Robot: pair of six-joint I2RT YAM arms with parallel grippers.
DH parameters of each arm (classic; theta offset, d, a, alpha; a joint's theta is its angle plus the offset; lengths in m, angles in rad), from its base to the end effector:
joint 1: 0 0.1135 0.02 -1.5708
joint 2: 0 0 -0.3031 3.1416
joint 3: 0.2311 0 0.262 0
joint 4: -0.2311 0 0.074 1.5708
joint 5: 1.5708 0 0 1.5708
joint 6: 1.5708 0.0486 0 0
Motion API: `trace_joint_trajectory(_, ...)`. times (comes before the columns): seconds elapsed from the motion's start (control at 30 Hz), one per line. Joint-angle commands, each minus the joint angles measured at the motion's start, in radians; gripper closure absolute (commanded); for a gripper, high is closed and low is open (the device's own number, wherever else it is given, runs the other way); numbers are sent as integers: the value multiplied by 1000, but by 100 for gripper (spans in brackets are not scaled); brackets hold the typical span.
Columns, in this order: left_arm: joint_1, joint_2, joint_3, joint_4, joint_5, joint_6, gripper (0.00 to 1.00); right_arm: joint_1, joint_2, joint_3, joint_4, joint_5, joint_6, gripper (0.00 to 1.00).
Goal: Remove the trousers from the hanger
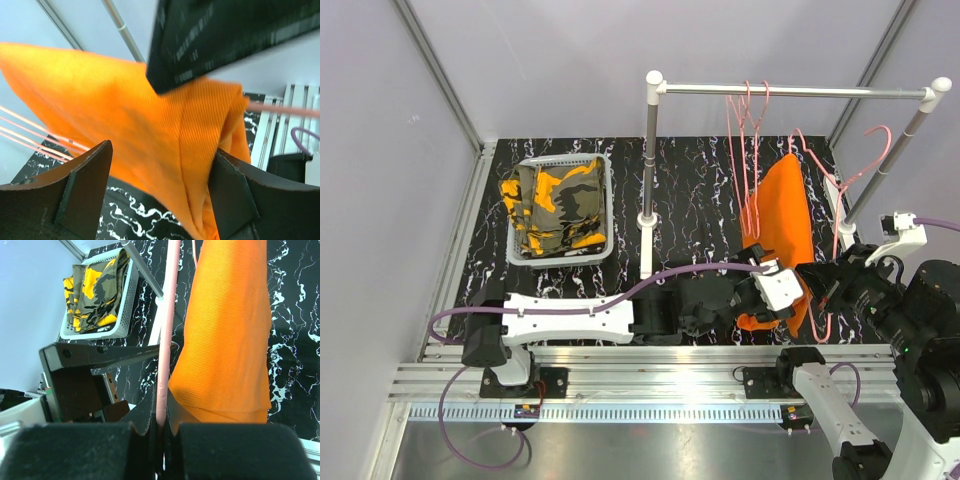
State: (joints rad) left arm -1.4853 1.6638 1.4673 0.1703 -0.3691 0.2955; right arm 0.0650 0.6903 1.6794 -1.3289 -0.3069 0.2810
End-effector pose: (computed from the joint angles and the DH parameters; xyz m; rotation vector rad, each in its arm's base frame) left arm 0.0541 -0.4262 0.4212 1.0640 1.2365 -0.6281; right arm -0.0112 0.0140 0.5125 -0.0018 1.9290 0.5256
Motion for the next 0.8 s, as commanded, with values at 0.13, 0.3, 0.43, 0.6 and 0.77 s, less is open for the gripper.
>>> trace_joint_trajectory(0.13, 0, 8, 79, 81, 61, -53, 25, 9, -5, 46, 234, -43, -34, 100)
trace_joint_trajectory(0.3, 0, 25, 111, 78, 44, -59, 51, 9, -6, 46, 238, -66, -28, 100)
trace_joint_trajectory(0.43, -1, 31, 136, 101, 27, -79, 76, 7, -5, 31, 238, -72, -31, 100)
trace_joint_trajectory(0.6, -13, 8, 104, 239, -129, -93, 100, 12, -11, -3, 234, -38, -45, 100)
trace_joint_trajectory(0.77, -16, -59, 51, 316, -269, -91, 100, 16, -17, -58, 218, 69, -68, 100)
